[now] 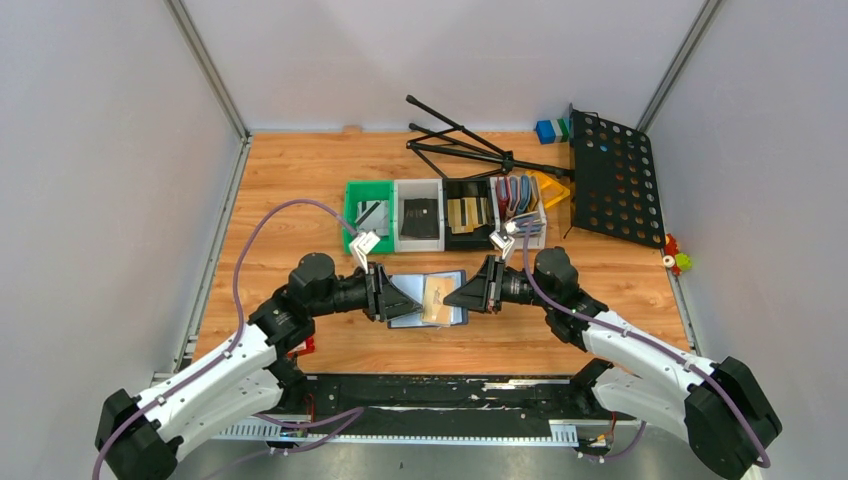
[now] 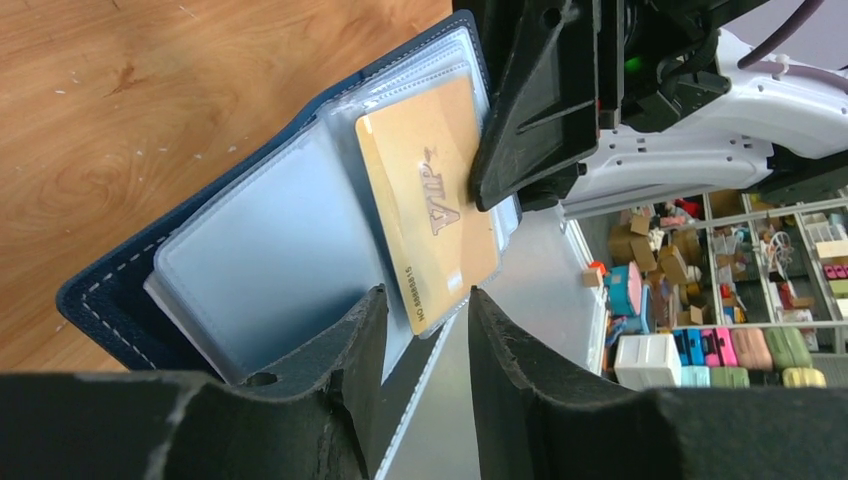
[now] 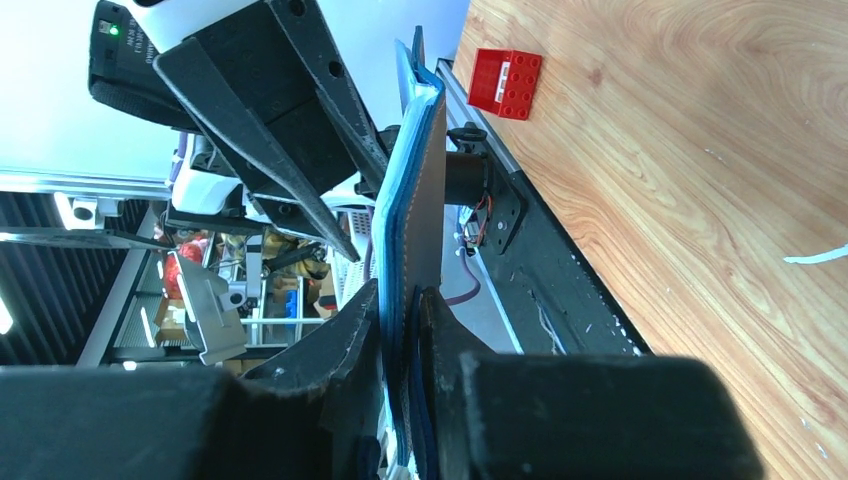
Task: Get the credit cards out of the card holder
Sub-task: Remove the credit card from the card holder.
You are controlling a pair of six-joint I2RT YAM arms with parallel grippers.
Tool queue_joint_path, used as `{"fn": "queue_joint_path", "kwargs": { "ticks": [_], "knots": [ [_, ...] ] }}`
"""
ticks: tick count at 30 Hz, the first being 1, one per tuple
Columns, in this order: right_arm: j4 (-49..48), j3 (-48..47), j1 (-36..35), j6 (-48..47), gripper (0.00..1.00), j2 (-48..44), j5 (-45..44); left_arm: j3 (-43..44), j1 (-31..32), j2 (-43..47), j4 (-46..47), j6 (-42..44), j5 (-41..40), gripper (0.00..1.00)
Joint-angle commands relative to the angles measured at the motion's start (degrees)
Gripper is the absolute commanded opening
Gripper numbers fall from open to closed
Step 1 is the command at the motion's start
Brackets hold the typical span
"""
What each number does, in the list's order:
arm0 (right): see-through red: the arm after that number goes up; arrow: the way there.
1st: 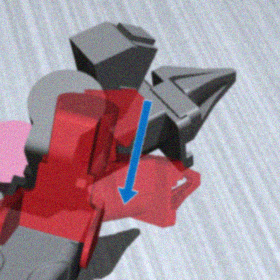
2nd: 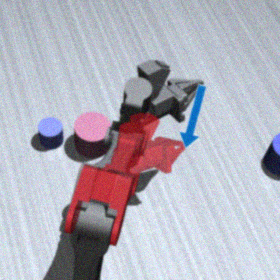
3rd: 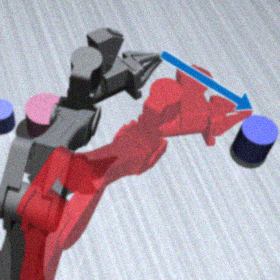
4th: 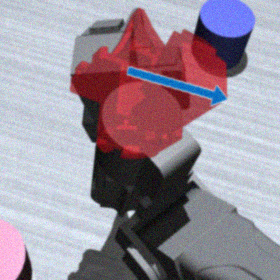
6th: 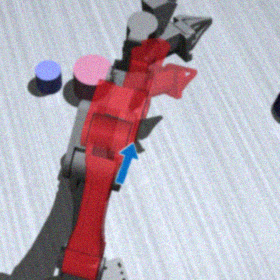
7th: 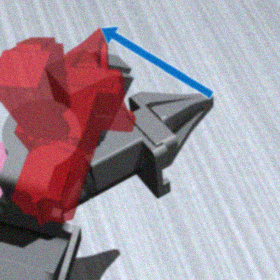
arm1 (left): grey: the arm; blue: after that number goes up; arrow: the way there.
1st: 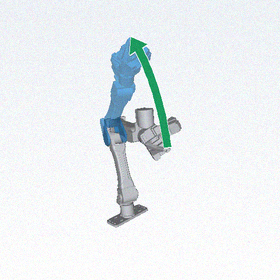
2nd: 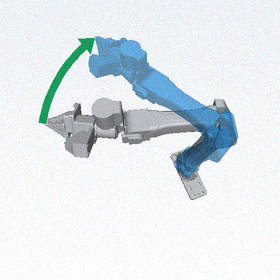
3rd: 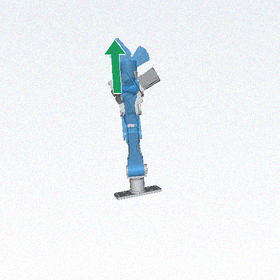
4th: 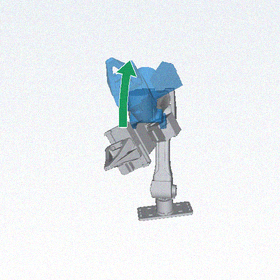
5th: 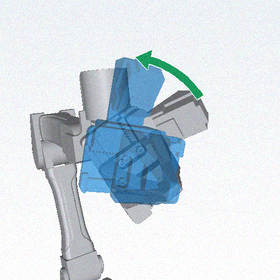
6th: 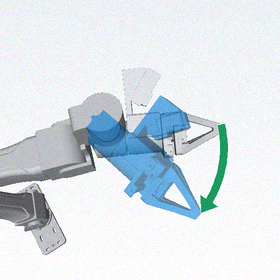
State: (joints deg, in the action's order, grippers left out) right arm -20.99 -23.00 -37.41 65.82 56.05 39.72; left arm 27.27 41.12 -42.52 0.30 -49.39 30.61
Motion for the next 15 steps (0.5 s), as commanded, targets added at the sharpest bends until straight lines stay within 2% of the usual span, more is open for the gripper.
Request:
{"fn": "queue_joint_path", "kwargs": {
  "ticks": [1, 5, 9, 12, 15],
  "knots": [
    [-6.3, -2.0, 0.0, 2.0, 0.00, -1.1, 1.7, -1.9, 0.0, -1.3, 7.0, -2.9, 2.4, 0.41],
    [-8.7, -1.4, 0.0, 3.2, 0.00, -1.0, 2.0, -2.2, 0.0, -4.0, 9.6, -4.6, 5.0, 0.39],
    [-10.1, -1.0, 0.0, 4.0, 0.00, -1.1, 2.2, -2.2, 0.0, -4.4, 8.0, -4.7, 3.7, 0.39],
    [-11.1, -0.7, 0.0, 4.6, 0.00, -1.0, 2.4, -4.5, 0.0, -4.7, 16.3, -9.4, 6.0, 0.36],
    [-13.4, -0.1, 0.0, 6.1, 0.00, -0.4, 2.7, -6.7, -0.1, -5.7, 26.0, -14.5, 8.7, 0.22]
  ]
}}
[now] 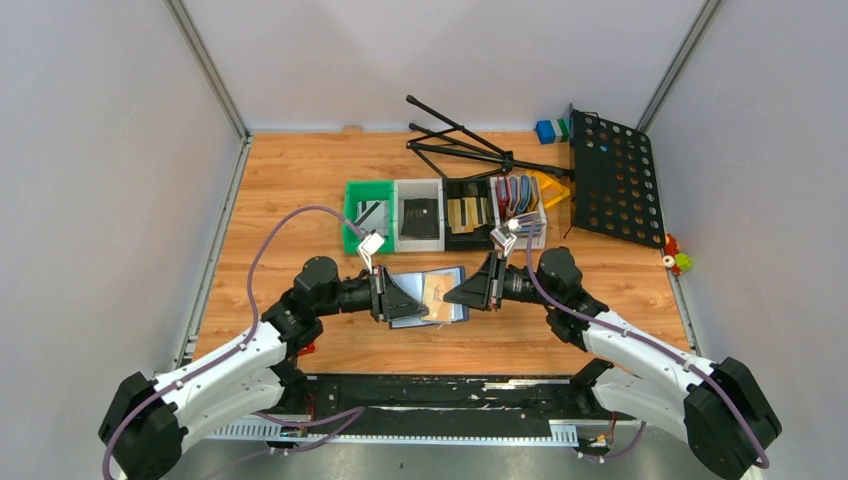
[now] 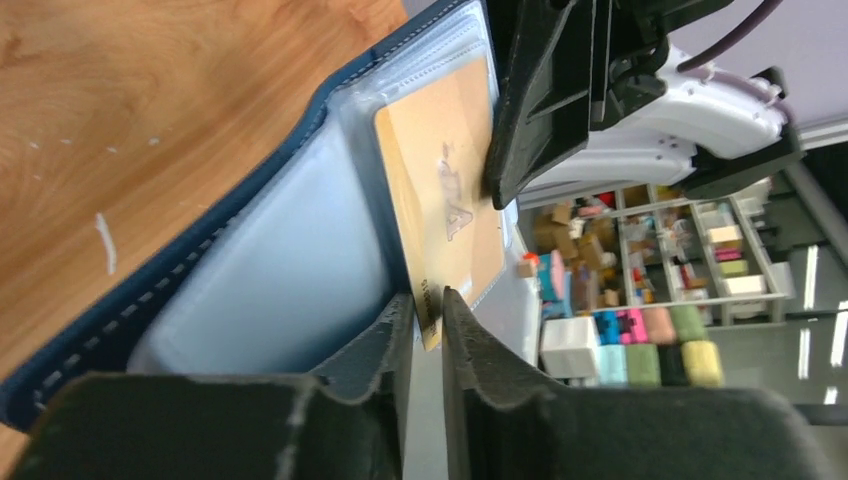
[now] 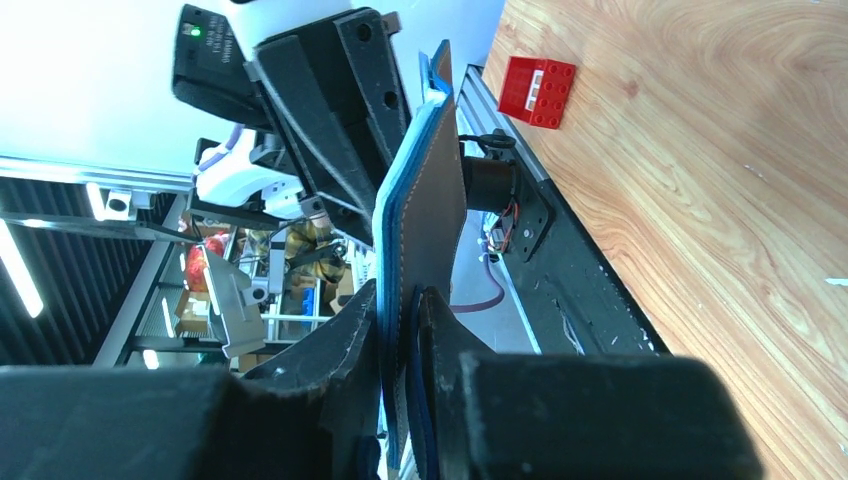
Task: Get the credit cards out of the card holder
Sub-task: Remove the credit card from the card holder.
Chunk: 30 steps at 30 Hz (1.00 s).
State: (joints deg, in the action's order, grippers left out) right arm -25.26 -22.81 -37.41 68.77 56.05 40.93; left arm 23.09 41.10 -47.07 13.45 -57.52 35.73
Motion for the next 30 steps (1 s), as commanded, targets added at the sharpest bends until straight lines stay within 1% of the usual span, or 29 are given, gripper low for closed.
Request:
{"fn": "queue_joint_path", "kwargs": {
  "ticks": [1, 2, 4, 6, 12, 20, 24, 28, 30],
  "knots": [
    [-9.7, -0.1, 0.0, 3.4, 0.00, -0.3, 1.6, -2.7, -0.1, -1.2, 14.1, -7.0, 3.9, 0.18],
    [-10.0, 0.1, 0.0, 3.7, 0.00, -0.2, 1.6, -2.9, -0.3, -1.0, 15.1, -7.4, 4.2, 0.15],
    [-10.6, 0.6, 0.0, 4.1, 0.00, -0.2, 1.6, -3.1, -1.0, 0.1, 15.2, -7.9, 4.8, 0.04],
    [-11.3, 1.3, 0.1, 4.8, 0.00, -0.2, 1.5, -3.7, -2.6, 1.8, 15.1, -8.6, 5.6, 0.01],
    [-13.7, 2.3, 0.5, 6.2, 0.00, 0.1, 2.0, -6.0, -6.9, 6.3, 14.8, -10.3, 8.5, 0.00],
    [-14.6, 2.7, 1.0, 6.7, 0.00, -0.1, 2.2, -8.1, -8.8, 7.2, 14.2, -10.5, 9.4, 0.00],
    [-13.0, 2.7, 1.4, 6.0, 0.00, -0.6, 2.1, -8.3, -9.7, 7.5, 13.9, -10.4, 9.7, 0.00],
    [-9.3, 2.7, 2.0, 4.1, 0.00, -2.0, 1.6, -7.9, -12.0, 8.4, 10.8, -8.7, 10.5, 0.00],
    [-9.5, 2.7, 2.0, 4.0, 0.00, -1.9, 1.9, -7.8, -12.0, 7.9, 10.9, -8.3, 11.0, 0.00]
  ]
}}
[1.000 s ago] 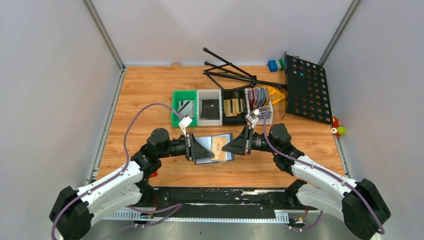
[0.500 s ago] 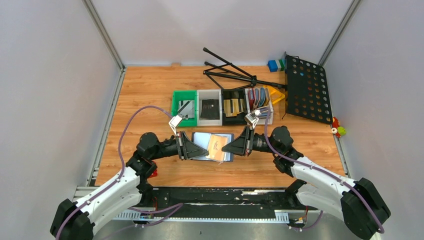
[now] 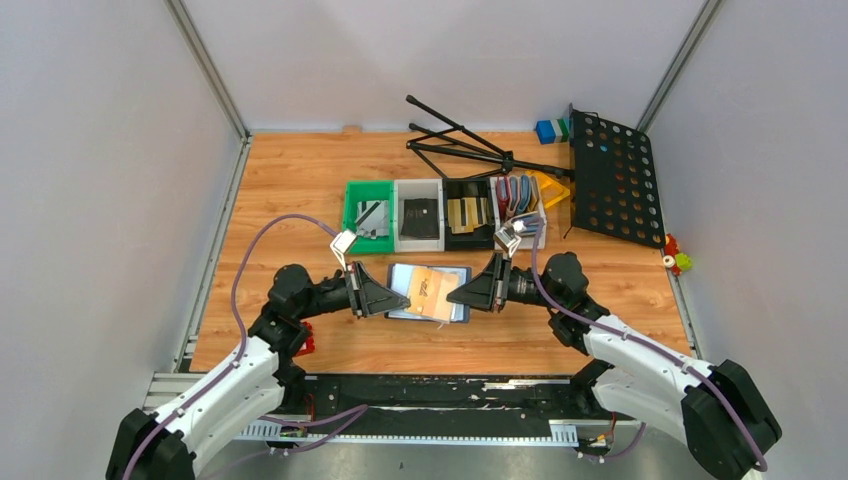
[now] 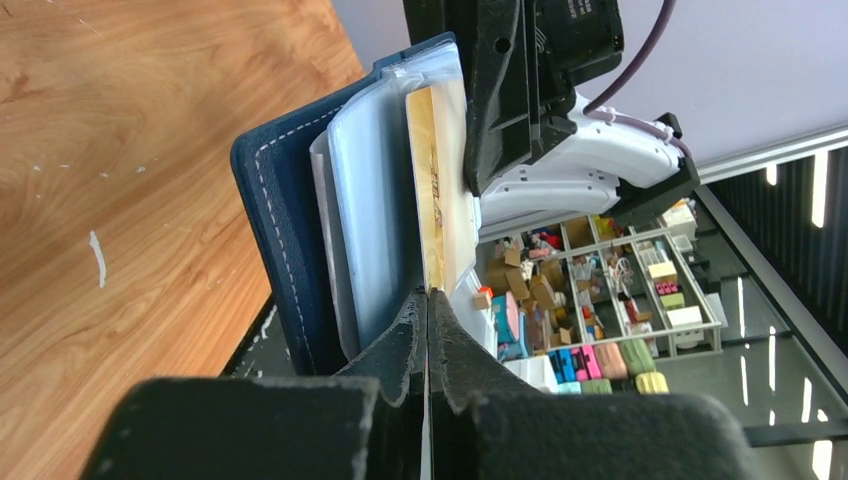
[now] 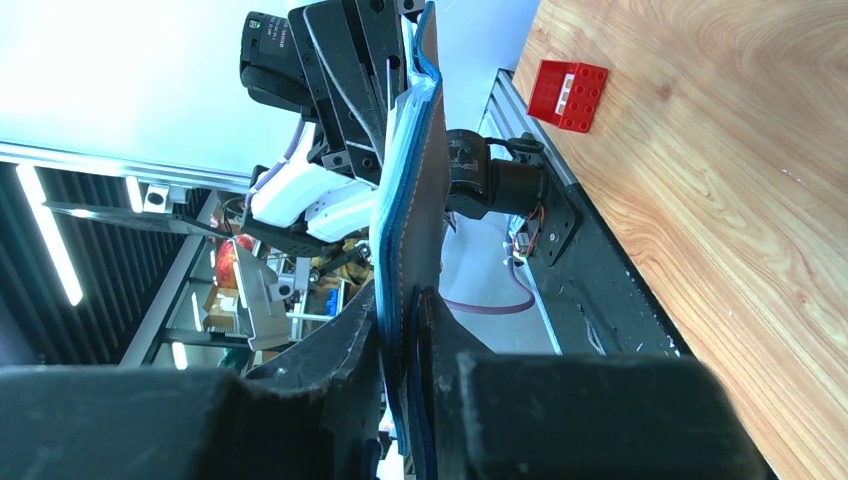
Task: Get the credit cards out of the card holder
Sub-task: Remove the credit card from the card holder.
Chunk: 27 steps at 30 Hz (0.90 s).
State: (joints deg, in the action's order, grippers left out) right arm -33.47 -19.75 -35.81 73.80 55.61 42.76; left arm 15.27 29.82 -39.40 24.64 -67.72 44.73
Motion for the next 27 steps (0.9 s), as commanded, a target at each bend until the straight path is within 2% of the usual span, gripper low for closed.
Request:
{"fn": "queue_joint_path", "kwargs": {
  "ticks": [1, 7, 8, 9, 10, 13, 19, 27],
  "knots": [
    [-1.9, -0.3, 0.4, -0.9, 0.00, -1.3, 0.5, -0.1, -0.7, -0.4, 0.6, 1.7, 2.5, 0.00],
    [-2.9, -0.9, 0.3, -0.7, 0.00, -0.4, 1.4, -1.1, -0.7, -2.1, 7.2, -1.8, 4.0, 0.01],
    [-2.8, -0.9, 0.3, -0.8, 0.00, -0.5, 1.2, -1.3, -0.7, -2.2, 7.6, -2.1, 4.0, 0.03],
    [-2.8, -0.9, 0.3, -0.8, 0.00, -0.6, 1.2, -1.3, -0.7, -2.3, 8.0, -2.4, 4.0, 0.13],
    [-2.9, -1.0, 0.4, -0.8, 0.00, -0.4, 1.2, -1.5, -0.7, -2.3, 8.4, -2.8, 4.0, 0.27],
    [-3.4, -1.0, 0.4, -0.4, 0.00, -0.3, 1.5, -2.2, -0.7, -2.5, 11.2, -4.6, 4.0, 0.39],
    [-5.6, -1.6, 0.0, 0.5, 0.00, 0.2, 2.7, -2.6, -0.6, -4.8, 12.9, -5.7, 4.0, 0.41],
    [-7.3, -1.9, -0.9, 0.8, 0.00, 2.1, 2.7, -2.7, -0.2, -7.9, 18.9, -8.6, 4.1, 0.37]
  ]
}}
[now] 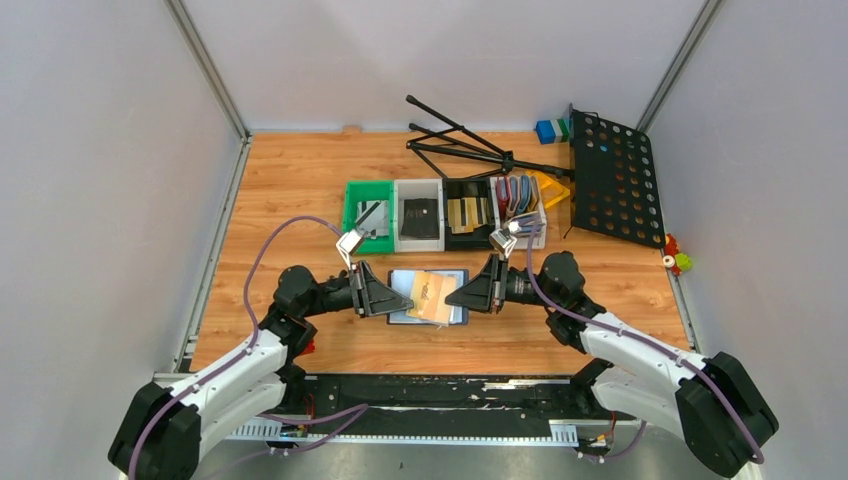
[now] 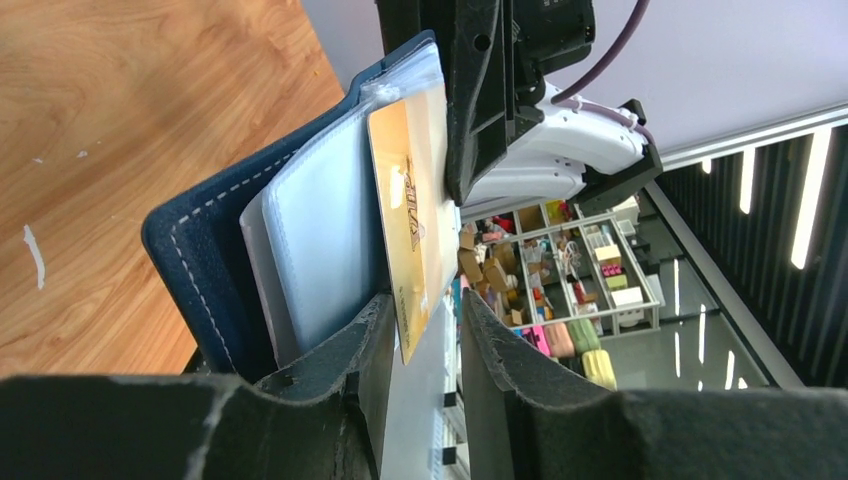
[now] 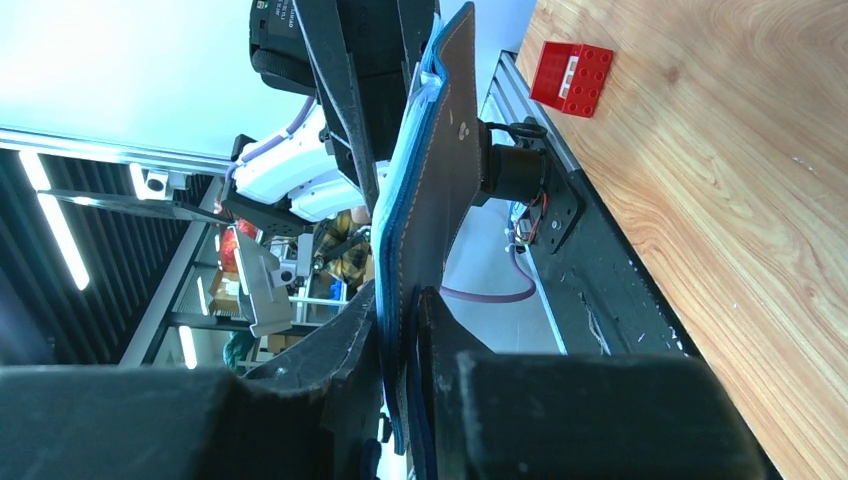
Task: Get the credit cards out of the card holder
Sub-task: Remove the credit card from the card holder, then place the credit card in the storage box.
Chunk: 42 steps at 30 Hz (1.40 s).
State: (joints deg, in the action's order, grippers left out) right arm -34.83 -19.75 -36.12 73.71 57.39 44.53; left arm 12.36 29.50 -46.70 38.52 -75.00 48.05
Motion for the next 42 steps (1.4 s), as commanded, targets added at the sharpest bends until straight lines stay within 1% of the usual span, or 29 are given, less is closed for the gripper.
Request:
{"fn": "queue_joint_path", "kwargs": {
  "ticks": [1, 4, 5, 7, 8, 9, 12, 14, 18, 21, 25, 28, 29, 32, 35, 42],
  "knots": [
    [-6.0, -2.0, -0.6, 0.9, 0.00, 0.3, 1.0, 0.3, 0.2, -0.7, 5.1, -1.3, 0.7, 0.37],
    [-6.0, -2.2, -0.5, 0.9, 0.00, 0.5, 1.0, 0.5, 0.2, -1.2, 4.4, -0.7, 0.5, 0.31],
    [-6.0, -2.2, -0.6, 0.9, 0.00, 0.5, 1.0, 0.6, 0.2, -1.4, 3.3, -0.1, 0.3, 0.26],
    [-5.8, -2.2, -0.6, 0.8, 0.00, 0.5, 0.9, 0.8, 0.2, -1.6, 0.8, 1.3, -0.2, 0.13],
    [-5.7, -2.2, -0.5, 0.6, 0.00, 0.5, 0.9, 0.8, 0.1, -1.7, -0.5, 2.1, -0.4, 0.04],
    [-5.4, -2.1, -0.6, 0.4, 0.00, 0.5, 0.9, 1.0, 0.2, -1.7, -2.3, 3.1, -0.7, 0.00],
    [-3.3, -1.9, 0.2, -0.5, 0.00, -0.1, 1.0, 1.6, 0.1, -1.5, -6.1, 5.1, -0.8, 0.00],
    [0.5, -1.9, 1.9, -2.5, 0.00, -1.4, 1.5, 1.7, -0.3, -1.2, -6.7, 5.3, -0.9, 0.00],
    [17.3, -3.2, 5.5, -10.7, 0.00, -5.3, 0.9, 2.8, -3.0, 0.0, -10.5, 7.2, -0.1, 0.00],
    [24.5, -2.6, 8.6, -14.8, 0.00, -8.2, -0.4, 4.9, -5.4, 0.5, -17.2, 11.3, -0.1, 0.00],
    [28.4, -0.7, 12.9, -17.7, 0.00, -9.4, 0.4, 9.3, -5.8, -0.6, -28.1, 20.2, -3.2, 0.00],
    [38.5, -2.6, 14.3, -24.2, 0.00, -9.6, -2.5, 12.8, -5.8, -3.0, -32.7, 25.3, -6.1, 0.00],
    [42.9, -3.4, 14.3, -26.3, 0.00, -9.6, -4.3, 13.7, -5.7, -4.1, -33.0, 26.0, -7.0, 0.00],
    [50.1, -5.6, 14.3, -31.8, 0.00, -9.2, -9.6, 16.4, -5.0, -8.1, -32.7, 28.0, -10.6, 0.00],
    [53.0, -5.9, 14.3, -33.8, 0.00, -8.7, -12.4, 20.7, -2.7, -13.1, -33.1, 30.3, -16.1, 0.00],
    [51.6, -4.8, 14.3, -34.3, 0.00, -7.9, -14.0, 34.7, 4.6, -27.3, -33.6, 33.8, -25.4, 0.00]
  ]
}}
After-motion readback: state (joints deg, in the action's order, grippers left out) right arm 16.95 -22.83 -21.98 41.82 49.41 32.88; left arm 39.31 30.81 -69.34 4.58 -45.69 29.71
